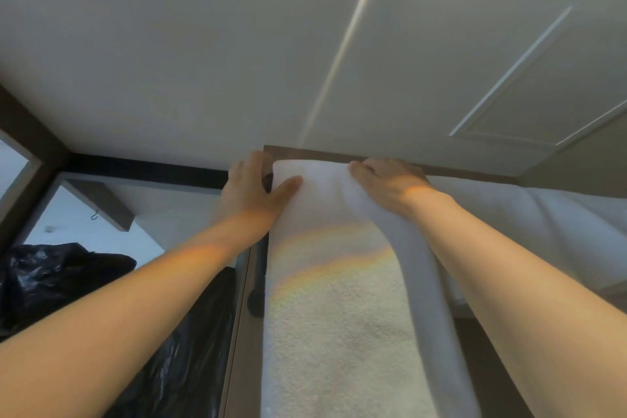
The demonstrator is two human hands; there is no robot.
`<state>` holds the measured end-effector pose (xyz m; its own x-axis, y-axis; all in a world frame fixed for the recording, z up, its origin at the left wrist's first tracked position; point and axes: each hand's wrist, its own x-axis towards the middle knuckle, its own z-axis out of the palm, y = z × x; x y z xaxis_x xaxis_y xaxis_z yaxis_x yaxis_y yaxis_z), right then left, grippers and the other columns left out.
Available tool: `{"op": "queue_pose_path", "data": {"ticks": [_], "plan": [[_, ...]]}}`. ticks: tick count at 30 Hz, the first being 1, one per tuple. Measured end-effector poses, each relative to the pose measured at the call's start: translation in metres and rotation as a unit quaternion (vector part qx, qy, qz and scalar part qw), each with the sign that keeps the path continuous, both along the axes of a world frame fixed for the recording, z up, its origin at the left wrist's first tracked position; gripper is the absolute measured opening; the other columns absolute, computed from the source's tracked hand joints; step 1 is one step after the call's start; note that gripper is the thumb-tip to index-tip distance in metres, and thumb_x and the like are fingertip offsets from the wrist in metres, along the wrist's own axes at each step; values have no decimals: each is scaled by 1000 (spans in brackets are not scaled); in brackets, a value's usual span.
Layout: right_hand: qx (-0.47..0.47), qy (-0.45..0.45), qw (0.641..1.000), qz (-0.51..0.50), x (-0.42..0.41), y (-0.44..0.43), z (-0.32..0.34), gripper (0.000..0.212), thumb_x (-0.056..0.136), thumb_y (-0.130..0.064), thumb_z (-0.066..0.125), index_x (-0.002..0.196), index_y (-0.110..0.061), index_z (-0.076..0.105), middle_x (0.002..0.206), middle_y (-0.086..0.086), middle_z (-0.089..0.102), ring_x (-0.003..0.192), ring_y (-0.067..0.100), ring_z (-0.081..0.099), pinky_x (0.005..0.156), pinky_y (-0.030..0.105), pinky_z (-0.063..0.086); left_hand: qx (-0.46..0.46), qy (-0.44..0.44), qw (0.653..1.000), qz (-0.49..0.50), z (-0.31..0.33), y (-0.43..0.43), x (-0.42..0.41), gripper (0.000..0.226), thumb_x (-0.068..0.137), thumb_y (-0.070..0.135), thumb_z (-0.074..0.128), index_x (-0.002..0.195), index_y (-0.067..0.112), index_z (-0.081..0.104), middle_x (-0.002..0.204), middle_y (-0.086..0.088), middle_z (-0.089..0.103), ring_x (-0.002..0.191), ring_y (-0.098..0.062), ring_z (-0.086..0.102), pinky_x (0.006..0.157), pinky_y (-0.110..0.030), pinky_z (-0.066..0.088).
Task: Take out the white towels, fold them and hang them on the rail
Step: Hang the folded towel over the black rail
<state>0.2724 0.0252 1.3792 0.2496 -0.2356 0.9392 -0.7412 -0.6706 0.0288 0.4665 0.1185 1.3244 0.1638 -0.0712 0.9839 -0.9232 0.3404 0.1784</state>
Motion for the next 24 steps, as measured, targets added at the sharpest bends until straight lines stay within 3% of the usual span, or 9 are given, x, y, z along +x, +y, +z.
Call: {"op": "queue_pose_path", "data": {"ticks": [2,5,9,11,13,15,18,21,24], "plan": [[5,-1,1000,-17,3,1,1,49,99,-50,23,72,-17,47,92,7,53,90,25,47,90,40,42,31,18,998,-47,-18,6,0,38,86,54,60,107,26,47,99,11,55,85,-7,58,62,-17,42],[-2,0,1000,-25,7,4,0,50,99,-48,22,71,-16,48,94,10,56,94,28,53,84,37,42,134,61,979,-138,-34,10,-9,26,88,57,54,86,31,51,85,14,60,68,2,62,51,-13,44],[-13,4,1000,-26,5,5,-1,50,99,-50,21,69,-18,45,103,12,62,105,29,57,83,36,40,134,136,950,-248,-37,13,-17,19,90,46,61,93,27,58,95,0,68,83,-18,67,69,-31,54],[-4,11,1000,-19,3,4,-1,49,100,-51,21,69,-20,43,103,12,62,106,29,56,88,38,41,119,154,944,-267,-37,14,-21,17,90,41,63,91,24,58,92,-1,67,81,-19,66,65,-30,52],[23,19,1000,9,-1,7,0,46,102,-48,25,70,-20,44,86,7,56,98,27,56,82,35,41,113,164,942,-271,-39,13,-25,16,91,39,63,87,25,56,89,-1,66,78,-18,65,60,-28,49],[42,16,997,60,-9,13,-1,38,103,-38,35,82,-16,58,82,6,57,92,26,57,73,32,38,103,175,941,-272,-40,12,-25,17,91,39,63,85,25,55,86,-1,65,75,-17,64,57,-27,46],[-94,-62,988,109,-28,21,-16,28,98,-19,48,118,-6,64,115,15,65,111,31,57,87,34,42,92,184,943,-262,-41,12,-26,19,91,42,62,90,24,55,88,0,63,74,-17,63,54,-26,44],[-129,-156,969,139,-48,22,-50,23,92,-17,52,108,-10,67,106,9,67,100,26,58,77,28,36,89,189,940,-268,-40,10,-27,19,91,43,62,90,24,56,90,-2,65,77,-18,64,58,-27,47],[13,-177,973,146,-59,12,-82,21,95,-29,51,88,-15,64,86,0,64,86,22,56,64,30,34,88,196,937,-275,-40,9,-28,25,90,42,64,100,19,60,91,-3,67,79,-20,66,61,-29,51]]}}
